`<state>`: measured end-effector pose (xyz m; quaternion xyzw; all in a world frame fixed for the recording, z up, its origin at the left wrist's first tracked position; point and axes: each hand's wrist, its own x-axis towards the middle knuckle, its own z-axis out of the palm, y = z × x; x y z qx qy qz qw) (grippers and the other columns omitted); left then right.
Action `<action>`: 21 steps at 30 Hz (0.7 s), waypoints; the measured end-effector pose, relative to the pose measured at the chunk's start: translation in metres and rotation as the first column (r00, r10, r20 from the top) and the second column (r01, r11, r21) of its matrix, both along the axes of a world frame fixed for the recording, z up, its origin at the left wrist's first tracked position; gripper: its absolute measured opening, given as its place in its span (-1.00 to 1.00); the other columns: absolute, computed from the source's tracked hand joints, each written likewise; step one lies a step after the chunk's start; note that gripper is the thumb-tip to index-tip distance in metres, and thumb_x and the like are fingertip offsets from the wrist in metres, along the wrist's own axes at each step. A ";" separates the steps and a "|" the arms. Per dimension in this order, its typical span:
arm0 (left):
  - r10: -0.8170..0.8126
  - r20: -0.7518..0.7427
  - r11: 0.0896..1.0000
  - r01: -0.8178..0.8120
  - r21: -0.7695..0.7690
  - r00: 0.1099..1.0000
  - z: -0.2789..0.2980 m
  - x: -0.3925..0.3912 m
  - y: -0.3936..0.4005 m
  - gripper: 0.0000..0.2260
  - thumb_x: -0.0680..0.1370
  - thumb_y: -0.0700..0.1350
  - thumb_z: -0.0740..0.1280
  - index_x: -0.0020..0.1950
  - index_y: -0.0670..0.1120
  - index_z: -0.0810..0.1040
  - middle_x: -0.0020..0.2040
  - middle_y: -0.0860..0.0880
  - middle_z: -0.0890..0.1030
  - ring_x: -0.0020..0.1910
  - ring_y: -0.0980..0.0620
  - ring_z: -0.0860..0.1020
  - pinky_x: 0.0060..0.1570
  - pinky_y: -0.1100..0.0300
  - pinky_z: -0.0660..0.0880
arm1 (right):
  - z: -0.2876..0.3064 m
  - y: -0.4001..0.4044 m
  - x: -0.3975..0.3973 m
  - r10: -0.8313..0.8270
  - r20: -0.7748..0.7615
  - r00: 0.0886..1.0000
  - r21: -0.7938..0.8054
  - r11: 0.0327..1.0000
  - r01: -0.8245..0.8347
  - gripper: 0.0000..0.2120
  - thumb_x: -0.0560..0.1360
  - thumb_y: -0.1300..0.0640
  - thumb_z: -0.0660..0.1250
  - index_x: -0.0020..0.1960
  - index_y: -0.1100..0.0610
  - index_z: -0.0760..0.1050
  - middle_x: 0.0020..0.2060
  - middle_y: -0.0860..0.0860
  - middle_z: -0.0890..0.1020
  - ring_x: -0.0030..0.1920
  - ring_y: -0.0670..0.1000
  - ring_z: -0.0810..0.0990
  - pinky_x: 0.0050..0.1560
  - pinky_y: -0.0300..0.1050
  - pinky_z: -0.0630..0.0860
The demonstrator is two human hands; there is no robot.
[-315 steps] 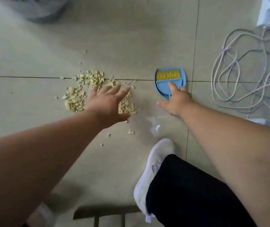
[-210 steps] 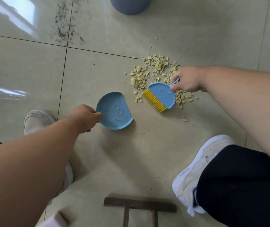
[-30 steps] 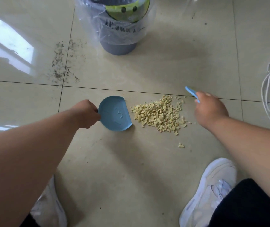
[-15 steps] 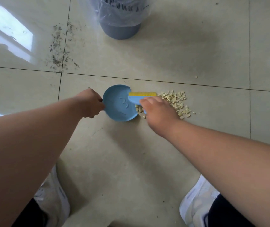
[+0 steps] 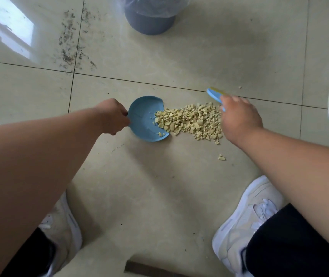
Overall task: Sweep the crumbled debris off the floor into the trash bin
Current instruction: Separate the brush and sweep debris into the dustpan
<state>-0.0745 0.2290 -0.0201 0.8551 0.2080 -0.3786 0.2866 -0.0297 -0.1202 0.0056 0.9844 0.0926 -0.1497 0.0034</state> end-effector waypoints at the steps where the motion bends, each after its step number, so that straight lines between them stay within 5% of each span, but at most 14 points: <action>1: -0.006 0.001 1.000 0.006 0.003 1.000 0.000 -0.001 0.000 -0.81 0.58 -0.15 0.42 0.03 -0.26 0.74 -0.29 -0.16 0.65 -0.47 -0.09 0.54 -0.34 0.22 0.49 | 0.000 -0.007 -0.001 -0.019 -0.012 1.000 -0.021 1.000 0.019 -0.73 0.62 0.20 0.17 0.30 0.18 0.46 0.17 0.20 0.59 0.17 0.29 0.51 0.10 0.11 0.46; 7: -0.028 -0.007 1.000 0.028 0.002 1.000 -0.004 -0.003 -0.006 -0.80 0.56 -0.15 0.41 0.04 -0.25 0.74 -0.28 -0.17 0.65 -0.47 -0.12 0.55 -0.31 0.18 0.52 | -0.009 0.022 -0.032 0.072 -0.120 0.990 0.025 0.997 -0.069 -0.74 0.61 0.22 0.17 0.27 0.12 0.46 0.22 0.14 0.57 0.22 0.24 0.48 0.18 0.07 0.42; 15: -0.026 -0.020 1.000 0.026 0.003 0.999 -0.008 -0.005 -0.013 -0.76 0.57 -0.10 0.43 0.08 -0.26 0.73 -0.29 -0.15 0.64 -0.48 -0.09 0.56 -0.32 0.20 0.51 | 0.000 0.103 -0.079 0.418 -0.113 0.901 0.250 0.890 -0.381 -0.61 0.54 0.22 0.19 0.35 0.15 0.48 0.29 0.12 0.57 0.27 0.23 0.50 0.25 0.13 0.44; 21: -0.035 0.001 0.999 0.035 -0.004 0.999 -0.007 -0.007 -0.008 -0.80 0.59 -0.14 0.41 0.10 -0.22 0.75 -0.25 -0.21 0.66 -0.44 -0.11 0.56 -0.30 0.19 0.53 | -0.002 0.070 -0.052 0.317 -0.022 0.948 0.220 0.927 -0.305 -0.64 0.52 0.26 0.22 0.30 0.18 0.52 0.26 0.18 0.60 0.22 0.27 0.55 0.21 0.16 0.47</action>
